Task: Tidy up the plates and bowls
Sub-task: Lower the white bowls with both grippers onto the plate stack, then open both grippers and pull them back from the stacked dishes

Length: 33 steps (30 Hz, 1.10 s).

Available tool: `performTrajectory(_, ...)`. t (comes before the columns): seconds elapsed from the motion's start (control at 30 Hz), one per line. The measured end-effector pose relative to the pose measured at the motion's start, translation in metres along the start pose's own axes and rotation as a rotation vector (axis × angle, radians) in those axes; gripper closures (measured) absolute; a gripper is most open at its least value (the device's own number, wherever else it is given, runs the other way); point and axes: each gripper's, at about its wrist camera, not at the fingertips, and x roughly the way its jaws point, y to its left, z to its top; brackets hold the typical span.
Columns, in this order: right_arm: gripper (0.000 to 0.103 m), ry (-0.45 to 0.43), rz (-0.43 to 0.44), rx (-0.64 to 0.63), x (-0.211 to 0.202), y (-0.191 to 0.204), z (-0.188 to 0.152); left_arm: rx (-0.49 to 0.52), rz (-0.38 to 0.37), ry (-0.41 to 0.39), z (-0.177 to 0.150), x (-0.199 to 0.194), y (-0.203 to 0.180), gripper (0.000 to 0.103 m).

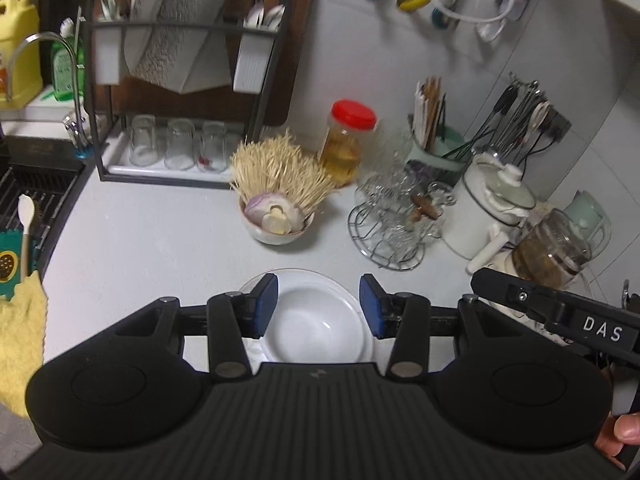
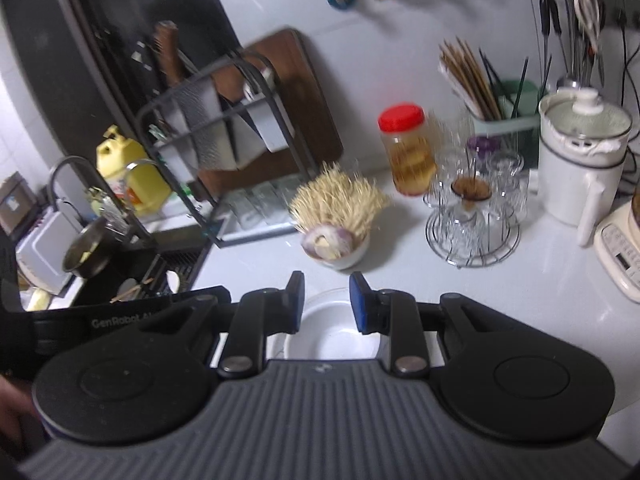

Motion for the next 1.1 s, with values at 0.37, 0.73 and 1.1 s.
performTrajectory(0.37,0.074,-0.105,0.036,-0.072,-0.077,-0.004,-0.029,-0.040,0.056,-0.043,-0.068,-0.065,-0.032,0.052)
performTrajectory(0.73,0.074,-0.105,0.039,-0.091,-0.115,-0.009,-0.072,-0.052,0.090,-0.066,-0.118,-0.114,-0.051,0.052)
performTrajectory(1.1,0.074,-0.126,-0.009,-0.093,-0.154,-0.008,-0.110,-0.038,0.074,-0.062,-0.155,-0.151,-0.063,0.052)
